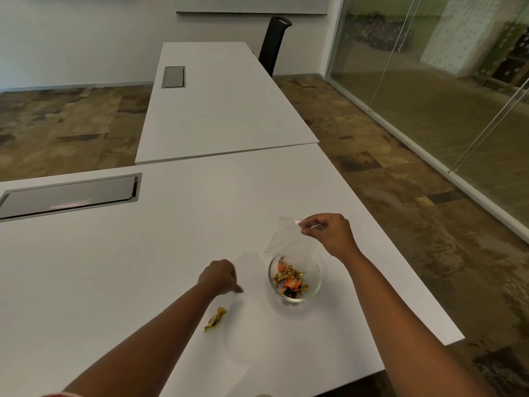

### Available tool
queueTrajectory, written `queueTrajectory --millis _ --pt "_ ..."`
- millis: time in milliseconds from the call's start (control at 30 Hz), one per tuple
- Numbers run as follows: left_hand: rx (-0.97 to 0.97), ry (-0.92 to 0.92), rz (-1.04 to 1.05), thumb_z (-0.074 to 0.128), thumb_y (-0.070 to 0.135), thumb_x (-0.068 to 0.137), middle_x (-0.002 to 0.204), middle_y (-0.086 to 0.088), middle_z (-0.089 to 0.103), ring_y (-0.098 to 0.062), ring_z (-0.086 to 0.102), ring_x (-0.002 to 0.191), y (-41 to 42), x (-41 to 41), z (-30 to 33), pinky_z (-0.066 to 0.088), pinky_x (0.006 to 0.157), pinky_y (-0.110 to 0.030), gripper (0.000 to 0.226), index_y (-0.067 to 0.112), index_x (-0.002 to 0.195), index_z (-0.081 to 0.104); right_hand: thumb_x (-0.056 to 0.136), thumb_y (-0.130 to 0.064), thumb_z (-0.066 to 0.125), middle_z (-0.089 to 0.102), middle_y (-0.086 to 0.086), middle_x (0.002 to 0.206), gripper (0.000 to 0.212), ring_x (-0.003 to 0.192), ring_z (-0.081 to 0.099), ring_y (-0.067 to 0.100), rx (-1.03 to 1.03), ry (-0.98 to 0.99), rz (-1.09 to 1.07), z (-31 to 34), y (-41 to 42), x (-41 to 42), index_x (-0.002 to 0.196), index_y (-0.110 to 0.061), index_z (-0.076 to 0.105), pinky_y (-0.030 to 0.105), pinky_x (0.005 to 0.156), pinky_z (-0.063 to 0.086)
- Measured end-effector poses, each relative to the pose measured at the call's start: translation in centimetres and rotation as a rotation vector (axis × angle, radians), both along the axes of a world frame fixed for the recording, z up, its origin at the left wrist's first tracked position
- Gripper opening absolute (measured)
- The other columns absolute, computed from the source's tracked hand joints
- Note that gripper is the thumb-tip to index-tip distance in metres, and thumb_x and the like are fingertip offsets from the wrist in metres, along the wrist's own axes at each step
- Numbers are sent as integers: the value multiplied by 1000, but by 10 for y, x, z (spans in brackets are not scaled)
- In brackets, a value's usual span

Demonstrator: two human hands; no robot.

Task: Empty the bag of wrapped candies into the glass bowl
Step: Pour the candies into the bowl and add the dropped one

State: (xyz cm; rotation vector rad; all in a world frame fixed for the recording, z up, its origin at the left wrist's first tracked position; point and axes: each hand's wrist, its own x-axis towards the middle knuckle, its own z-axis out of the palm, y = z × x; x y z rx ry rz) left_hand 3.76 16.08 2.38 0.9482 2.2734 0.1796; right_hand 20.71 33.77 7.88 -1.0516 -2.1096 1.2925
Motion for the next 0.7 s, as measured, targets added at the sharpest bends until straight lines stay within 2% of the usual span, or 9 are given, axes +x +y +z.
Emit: queueTrajectory --millis 100,200,267,367,467,567,667,700 --pt "-317 26 -80 81 33 68 64 1 54 -22 66 81 -13 -3 6 53 72 -28 34 9 73 57 75 -1 74 68 0 87 19 72 60 -3 -38 -29 -26 -7 1 0 93 -4 74 6 67 45" --pt "-400 90 -117 82 36 65 61 4 46 -22 68 94 -20 -1 -1 53 79 -28 44 6 93 66 75 -2 74 68 -2 85 18 71 60 -4 -58 -50 -33 -12 1 1 92 -6 74 8 65 44" --pt "-413 136 -116 81 33 66 72 4 55 -20 67 104 -24 1 -11 54 87 -29 54 6 110 64 75 -2 74 68 -3 84 17 71 59 -3 -65 -66 -35 -15 0 2 91 -7 74 10 64 44" --pt "-411 211 -100 76 22 72 113 -4 65 -21 64 108 -28 6 -22 52 88 -29 49 8 116 60 75 -3 75 68 -4 82 16 71 61 -1 -72 -73 -42 -17 1 4 89 -8 75 13 67 46" --pt "-398 197 -101 70 19 74 116 -6 65 -23 64 108 -31 10 -26 51 84 -28 44 8 115 60 75 -3 74 68 -3 82 16 72 61 1 -83 -73 -53 -17 1 7 90 -7 74 19 73 49" --pt "-352 61 -42 65 13 74 92 -4 70 -21 70 93 -27 9 -18 54 73 -27 33 7 106 66 76 -3 74 68 -2 85 16 71 60 -1 -83 -71 -61 -16 3 9 91 -7 74 16 69 48" --pt "-115 -216 107 69 19 77 77 -2 69 -11 66 62 -11 8 -9 54 56 -23 7 14 79 64 77 -3 73 69 0 87 14 75 60 1 -104 -32 -92 -15 4 10 90 -7 74 15 66 47" --pt "-18 -281 145 71 21 78 71 1 67 -8 62 57 -4 9 -6 51 52 -21 14 17 71 59 77 -3 72 69 0 87 14 75 60 2 -120 -11 -102 -14 5 10 90 -7 74 15 64 47"
